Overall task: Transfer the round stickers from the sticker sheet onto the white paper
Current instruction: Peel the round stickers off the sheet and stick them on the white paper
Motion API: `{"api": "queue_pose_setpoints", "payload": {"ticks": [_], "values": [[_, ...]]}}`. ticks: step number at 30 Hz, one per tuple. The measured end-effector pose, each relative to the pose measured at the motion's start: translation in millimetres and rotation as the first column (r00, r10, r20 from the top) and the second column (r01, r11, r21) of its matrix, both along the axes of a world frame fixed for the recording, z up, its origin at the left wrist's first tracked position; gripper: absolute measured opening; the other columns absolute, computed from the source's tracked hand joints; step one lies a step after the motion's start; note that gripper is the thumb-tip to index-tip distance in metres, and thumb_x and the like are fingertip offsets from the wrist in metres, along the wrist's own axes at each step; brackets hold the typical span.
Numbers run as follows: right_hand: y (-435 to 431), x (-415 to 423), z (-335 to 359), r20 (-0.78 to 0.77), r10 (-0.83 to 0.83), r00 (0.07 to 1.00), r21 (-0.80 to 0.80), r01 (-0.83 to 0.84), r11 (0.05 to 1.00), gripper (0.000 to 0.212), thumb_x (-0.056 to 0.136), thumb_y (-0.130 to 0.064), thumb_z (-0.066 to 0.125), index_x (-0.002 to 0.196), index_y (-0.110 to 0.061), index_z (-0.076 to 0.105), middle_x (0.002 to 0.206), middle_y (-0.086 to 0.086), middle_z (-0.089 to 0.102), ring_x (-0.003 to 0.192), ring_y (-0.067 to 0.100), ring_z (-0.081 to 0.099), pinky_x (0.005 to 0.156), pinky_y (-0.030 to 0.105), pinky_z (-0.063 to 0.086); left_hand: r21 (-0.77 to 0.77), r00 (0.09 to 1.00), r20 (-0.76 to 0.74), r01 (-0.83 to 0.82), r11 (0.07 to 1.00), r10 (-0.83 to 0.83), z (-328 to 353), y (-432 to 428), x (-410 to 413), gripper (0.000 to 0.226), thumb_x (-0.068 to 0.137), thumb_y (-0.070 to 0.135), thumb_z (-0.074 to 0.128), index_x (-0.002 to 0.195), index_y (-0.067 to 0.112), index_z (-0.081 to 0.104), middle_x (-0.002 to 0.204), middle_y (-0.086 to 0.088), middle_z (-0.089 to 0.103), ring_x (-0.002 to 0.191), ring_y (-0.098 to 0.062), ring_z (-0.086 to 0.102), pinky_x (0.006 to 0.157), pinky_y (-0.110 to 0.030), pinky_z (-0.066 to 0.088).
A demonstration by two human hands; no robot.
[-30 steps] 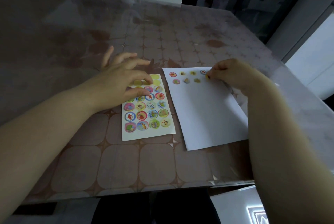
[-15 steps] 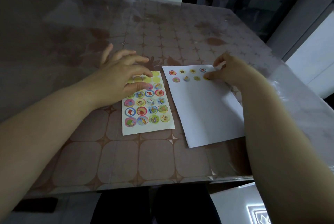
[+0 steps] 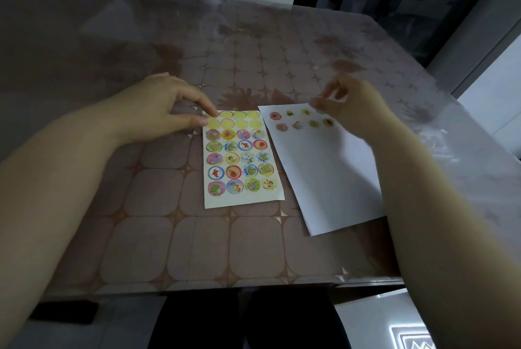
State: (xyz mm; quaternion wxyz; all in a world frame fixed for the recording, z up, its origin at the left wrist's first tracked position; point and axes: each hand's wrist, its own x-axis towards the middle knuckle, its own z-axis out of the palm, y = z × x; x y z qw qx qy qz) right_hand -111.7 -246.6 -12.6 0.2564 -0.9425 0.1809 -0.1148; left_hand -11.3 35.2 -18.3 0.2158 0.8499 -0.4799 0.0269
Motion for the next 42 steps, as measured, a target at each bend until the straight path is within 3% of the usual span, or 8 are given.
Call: {"api": "queue_pose_setpoints", "payload": {"ticks": [3, 6, 18, 20, 23, 27, 33, 42], "values": [[55, 3, 6, 0.084, 0.339, 0.937, -0.005, -0.340, 0.940, 0.010, 0.084, -0.028, 0.065, 0.092, -0.022, 0.066, 0.090, -0.007, 0.055, 0.073, -0.006, 0.050, 0.066, 0.010, 0.041, -0.001, 0.998, -0.046, 0.032, 0.999, -0.032, 4, 3, 1, 0.051, 0.060, 0.066, 0.045, 0.098, 0.039, 0.065, 0.099, 0.020, 0.060, 0.100, 0.016, 0.045, 0.096, -0.019, 0.019], [96, 6, 1, 0.024, 0.504, 0.863, -0.096, -0.500, 0.861, 0.018, 0.083, -0.032, 0.065, 0.099, -0.025, 0.069, 0.093, -0.010, 0.056, 0.082, 0.004, 0.051, 0.076, 0.021, 0.042, 0.000, 0.995, -0.080, 0.063, 0.998, -0.062, 1, 4, 0, 0.048, 0.060, 0.058, 0.067, 0.103, 0.036, 0.063, 0.096, 0.024, 0.058, 0.092, 0.030, 0.040, 0.084, 0.004, 0.023], [118, 20, -19, 0.087, 0.474, 0.876, -0.044, -0.472, 0.880, 0.015, 0.080, -0.028, 0.068, 0.091, -0.018, 0.068, 0.096, 0.000, 0.065, 0.090, 0.021, 0.055, 0.084, 0.043, 0.045, 0.139, 0.990, -0.110, -0.074, 0.988, 0.090, -9, -4, -4, 0.089, 0.044, 0.076, 0.047, 0.124, 0.038, 0.049, 0.108, 0.019, 0.048, 0.107, -0.007, 0.038, 0.095, -0.025, 0.026], [117, 21, -21, 0.102, 0.478, 0.872, -0.036, -0.477, 0.878, 0.013, 0.081, -0.026, 0.067, 0.090, -0.017, 0.068, 0.094, 0.000, 0.065, 0.089, 0.021, 0.055, 0.085, 0.044, 0.044, 0.179, 0.986, -0.118, -0.097, 0.979, 0.120, -12, -4, -2, 0.093, 0.042, 0.079, 0.045, 0.126, 0.039, 0.047, 0.124, 0.012, 0.050, 0.119, -0.014, 0.038, 0.106, -0.034, 0.025], [115, 22, -23, 0.114, 0.476, 0.872, -0.019, -0.477, 0.879, 0.009, 0.081, -0.026, 0.066, 0.087, -0.020, 0.067, 0.088, -0.007, 0.062, 0.091, 0.021, 0.055, 0.086, 0.044, 0.043, 0.277, 0.977, -0.134, -0.121, 0.953, 0.163, -10, -4, -3, 0.098, 0.040, 0.082, 0.042, 0.130, 0.043, 0.042, 0.151, 0.015, 0.023, 0.139, -0.018, 0.018, 0.114, -0.048, 0.010], [114, 24, -25, 0.127, 0.483, 0.866, 0.008, -0.488, 0.873, 0.002, 0.081, -0.027, 0.066, 0.081, -0.026, 0.064, 0.083, -0.013, 0.060, 0.091, 0.020, 0.055, 0.086, 0.042, 0.043, 0.337, 0.946, -0.214, -0.163, 0.927, 0.244, -4, -6, -10, 0.090, 0.047, 0.076, 0.062, 0.129, 0.047, 0.040, 0.154, 0.016, 0.004, 0.143, -0.016, -0.001, 0.112, -0.046, -0.004], [110, 25, -26, 0.126, 0.443, 0.887, 0.161, -0.459, 0.874, 0.007, 0.079, -0.027, 0.070, 0.075, -0.030, 0.065, 0.079, -0.014, 0.062, 0.071, 0.000, 0.049, 0.072, 0.023, 0.040, 0.347, 0.931, -0.238, -0.186, 0.919, 0.278, -1, -7, -14, 0.089, 0.046, 0.065, 0.051, 0.132, 0.045, 0.037, 0.155, 0.011, 0.005, 0.143, -0.015, -0.001, 0.112, -0.046, -0.004], [113, 24, -27, 0.129, 0.397, 0.909, 0.157, -0.414, 0.897, 0.002, 0.079, -0.030, 0.069, 0.078, -0.031, 0.067, 0.082, -0.013, 0.062, 0.074, 0.006, 0.051, 0.078, 0.034, 0.047, 0.347, 0.932, -0.266, -0.147, 0.926, 0.247, -2, -6, -12, 0.073, 0.048, 0.065, 0.052, 0.115, 0.062, 0.024, 0.155, 0.012, 0.008, 0.143, -0.015, 0.001, 0.112, -0.047, -0.003]]}}
